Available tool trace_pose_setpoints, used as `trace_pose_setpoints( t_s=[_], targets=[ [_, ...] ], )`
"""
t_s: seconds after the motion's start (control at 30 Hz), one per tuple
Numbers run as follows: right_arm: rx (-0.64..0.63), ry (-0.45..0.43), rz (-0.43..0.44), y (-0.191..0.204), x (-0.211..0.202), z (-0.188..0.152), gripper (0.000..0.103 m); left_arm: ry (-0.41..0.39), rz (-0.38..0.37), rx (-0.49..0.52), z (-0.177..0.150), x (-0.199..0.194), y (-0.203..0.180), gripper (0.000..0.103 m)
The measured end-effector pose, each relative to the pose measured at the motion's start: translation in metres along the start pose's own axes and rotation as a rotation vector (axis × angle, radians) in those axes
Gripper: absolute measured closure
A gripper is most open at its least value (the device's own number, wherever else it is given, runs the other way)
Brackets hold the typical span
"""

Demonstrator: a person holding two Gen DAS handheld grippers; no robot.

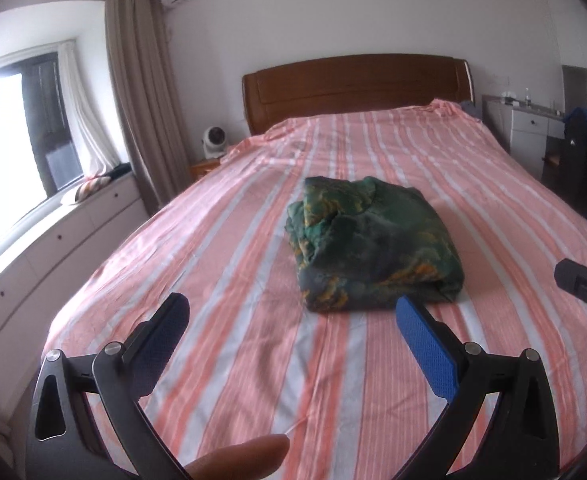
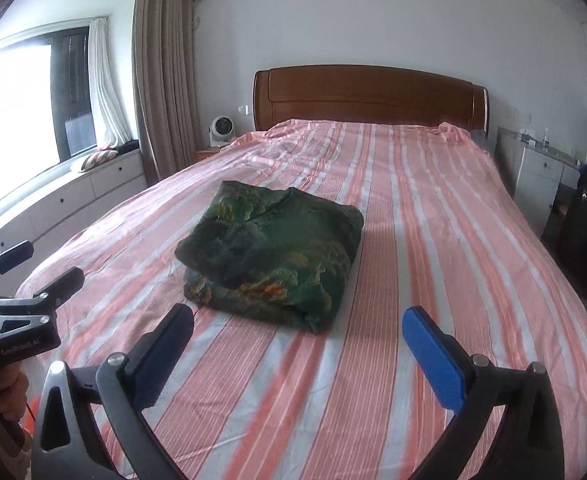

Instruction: Fold large clothes

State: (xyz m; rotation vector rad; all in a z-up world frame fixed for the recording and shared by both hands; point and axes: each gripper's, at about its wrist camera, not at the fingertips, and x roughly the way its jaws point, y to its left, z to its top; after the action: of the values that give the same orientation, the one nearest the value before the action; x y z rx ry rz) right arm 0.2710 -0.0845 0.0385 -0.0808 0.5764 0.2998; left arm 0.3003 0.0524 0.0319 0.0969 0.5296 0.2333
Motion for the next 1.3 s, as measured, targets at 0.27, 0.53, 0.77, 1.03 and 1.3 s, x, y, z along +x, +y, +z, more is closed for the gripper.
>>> trace_pose_setpoints(
  t_s=[0.27,0.53,0.77,1.03,1.3],
  targets=[
    [0.021,0.06,-0.029,0.014,-0.025,-0.026,0.0,0.085,-0.058,-0.02,-0.013,-0.01,-0.011,0.0],
    [0.034,0.075,-0.006,0.023,-0.037,-0.037,0.0,0.158,-0.089,-0.021,-0.031,-0.013,-0.012,0.0],
    [0.106,0.066,0.071,0.017,-0.05,-0.047,0.0,0.094,-0.091,-0.025,-0.043,-0.032,-0.009,0.0],
    [0.091,0.067,0.044,0.014,-0.055,-0.063,0.0,0.089,-0.091,0.013,-0.043,-0.041,-0.023,0.0],
    [0.059,0.044,0.017,0.016,-0.064,-0.066,0.0,0.076,-0.034,0.0,-0.041,-0.046,-0.025,0.0]
  ],
)
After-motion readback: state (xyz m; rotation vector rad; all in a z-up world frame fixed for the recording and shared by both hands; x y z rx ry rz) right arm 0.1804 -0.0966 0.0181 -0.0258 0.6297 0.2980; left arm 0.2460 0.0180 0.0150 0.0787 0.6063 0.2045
